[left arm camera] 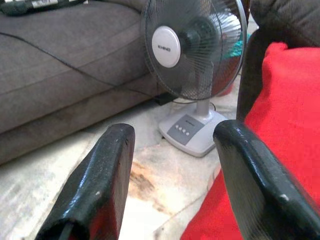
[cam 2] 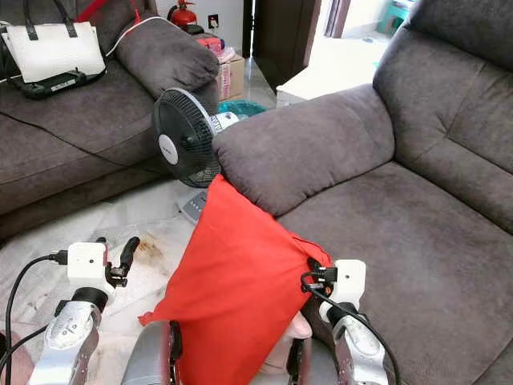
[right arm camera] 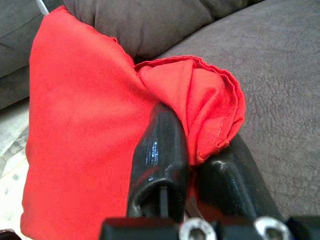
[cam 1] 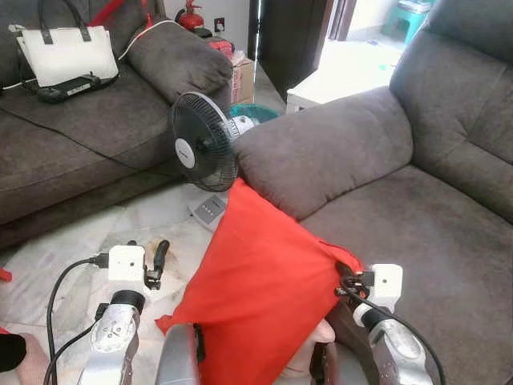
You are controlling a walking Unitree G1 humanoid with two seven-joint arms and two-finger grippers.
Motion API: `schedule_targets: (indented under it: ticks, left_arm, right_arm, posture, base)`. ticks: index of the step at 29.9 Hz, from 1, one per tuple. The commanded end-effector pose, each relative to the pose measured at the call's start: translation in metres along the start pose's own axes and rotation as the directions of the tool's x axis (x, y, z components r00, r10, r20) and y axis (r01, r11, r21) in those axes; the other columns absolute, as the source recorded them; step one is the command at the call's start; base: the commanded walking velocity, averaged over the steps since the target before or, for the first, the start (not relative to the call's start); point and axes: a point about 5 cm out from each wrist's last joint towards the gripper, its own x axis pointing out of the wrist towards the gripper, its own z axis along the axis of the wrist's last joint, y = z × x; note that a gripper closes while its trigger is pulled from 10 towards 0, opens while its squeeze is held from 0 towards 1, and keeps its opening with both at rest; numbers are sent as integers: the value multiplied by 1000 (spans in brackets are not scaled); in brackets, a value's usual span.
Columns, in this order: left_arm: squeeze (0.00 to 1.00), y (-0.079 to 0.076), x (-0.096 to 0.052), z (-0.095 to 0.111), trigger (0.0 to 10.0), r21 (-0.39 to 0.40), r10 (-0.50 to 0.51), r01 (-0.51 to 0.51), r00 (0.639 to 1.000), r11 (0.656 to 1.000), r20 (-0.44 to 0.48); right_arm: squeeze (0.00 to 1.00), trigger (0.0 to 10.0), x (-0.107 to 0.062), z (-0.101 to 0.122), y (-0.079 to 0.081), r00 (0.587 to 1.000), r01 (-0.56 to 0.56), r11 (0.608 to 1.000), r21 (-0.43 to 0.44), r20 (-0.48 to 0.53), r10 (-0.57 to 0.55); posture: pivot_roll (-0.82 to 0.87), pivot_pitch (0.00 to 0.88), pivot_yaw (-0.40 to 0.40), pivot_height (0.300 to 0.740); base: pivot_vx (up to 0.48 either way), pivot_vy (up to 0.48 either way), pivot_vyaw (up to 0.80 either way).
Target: Move the pillow to the sofa from floor
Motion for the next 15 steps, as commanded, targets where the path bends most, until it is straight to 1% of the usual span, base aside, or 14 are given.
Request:
schedule_targets:
  ticks: [1, 4, 6, 7, 11, 13, 15]
  left_arm:
    - [0, -2, -1, 0, 10000, -5, -5, 5, 1000, 1000, -9]
    - [0, -2, 0, 0, 10000, 1, -6, 6, 1000, 1000, -8]
    - [0, -1, 0, 0, 10000, 2, -8, 8, 1000, 1000, -9]
    - [0, -1, 0, 0, 10000, 2, -8, 8, 1000, 1000, -9]
    - [0, -1, 0, 0, 10000, 1, -8, 8, 1000, 1000, -8]
    - [0, -2, -1, 0, 10000, 1, -9, 9, 1000, 1000, -8]
    - [0, -2, -1, 0, 10000, 1, -9, 9, 1000, 1000, -8]
  right_arm:
    - [0, 10000, 2, 20, -14, 995, 58, 998, -21, 79, -56]
    - [0, 10000, 2, 22, -17, 993, 81, 997, -10, 86, -80]
    - [0, 10000, 2, 24, -18, 993, 84, 996, -13, 88, -83]
    - [0, 10000, 2, 24, -18, 993, 84, 996, -13, 88, -83]
    - [0, 10000, 1, 24, -20, 993, 88, 996, -16, 85, -86]
    - [0, 10000, 1, 24, -20, 993, 89, 996, -18, 84, -87]
    - [0, 10000, 1, 24, -20, 993, 89, 996, -18, 84, -87]
  posture:
    - [155, 57, -79, 560]
    - [154, 57, -77, 573]
    - [153, 58, -76, 592]
    - [153, 58, -76, 592]
    - [152, 62, -76, 622]
    - [154, 62, -76, 632]
    - [154, 62, -76, 632]
  base:
    - [0, 0, 0]
    - [0, 0, 0]
    - [0, 0, 0]
    - [0, 0, 0]
    - [0, 0, 0]
    - [0, 0, 0]
    - [0, 0, 0]
